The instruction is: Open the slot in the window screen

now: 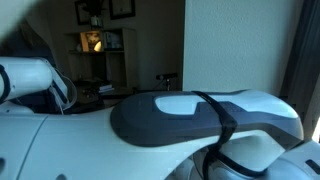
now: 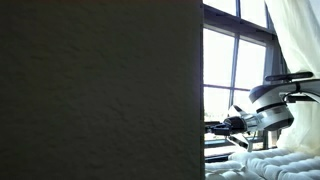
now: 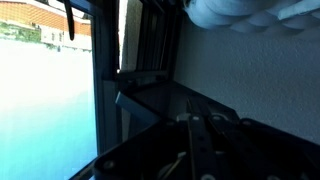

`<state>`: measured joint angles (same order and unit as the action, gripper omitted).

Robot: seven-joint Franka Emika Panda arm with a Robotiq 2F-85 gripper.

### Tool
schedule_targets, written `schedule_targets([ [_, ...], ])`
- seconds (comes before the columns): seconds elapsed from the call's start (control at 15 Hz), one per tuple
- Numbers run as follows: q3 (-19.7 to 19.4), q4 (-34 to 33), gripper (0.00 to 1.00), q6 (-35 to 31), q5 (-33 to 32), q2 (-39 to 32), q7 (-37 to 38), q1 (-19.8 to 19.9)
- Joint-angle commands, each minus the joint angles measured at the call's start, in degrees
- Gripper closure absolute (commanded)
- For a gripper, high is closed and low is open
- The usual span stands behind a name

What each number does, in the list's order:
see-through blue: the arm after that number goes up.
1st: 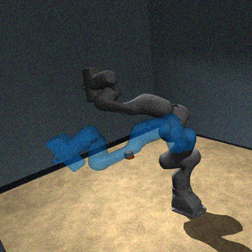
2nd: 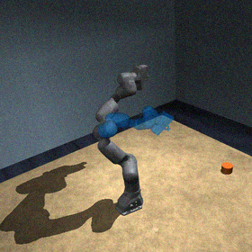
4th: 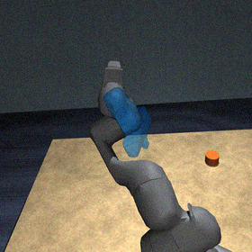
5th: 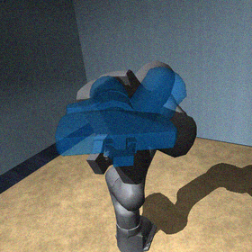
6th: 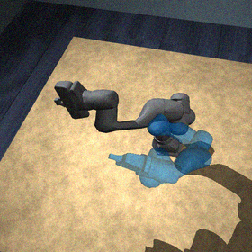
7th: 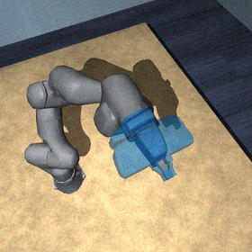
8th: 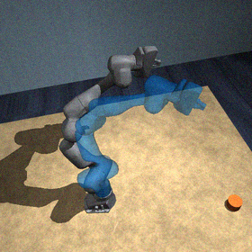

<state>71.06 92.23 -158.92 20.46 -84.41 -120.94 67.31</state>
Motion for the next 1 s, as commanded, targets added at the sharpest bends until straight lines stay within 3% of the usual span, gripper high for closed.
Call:
schedule_targets([
  [0.0, 1.5, 1.7, 1.0, -2.3, 6.8, 0.0, -6.8, 0.8],
  [0.13, 2.1, 1.5, 1.0, -3.4, 12.7, 0.0, -12.1, 0.7],
  [0.2, 0.4, 0.0, 1.0, -0.7, 8.5, 0.0, -7.7, 0.0],
  [0.93, 0.0, -0.1, 0.99, -0.7, 9.0, 0.0, -8.3, -0.1],
])
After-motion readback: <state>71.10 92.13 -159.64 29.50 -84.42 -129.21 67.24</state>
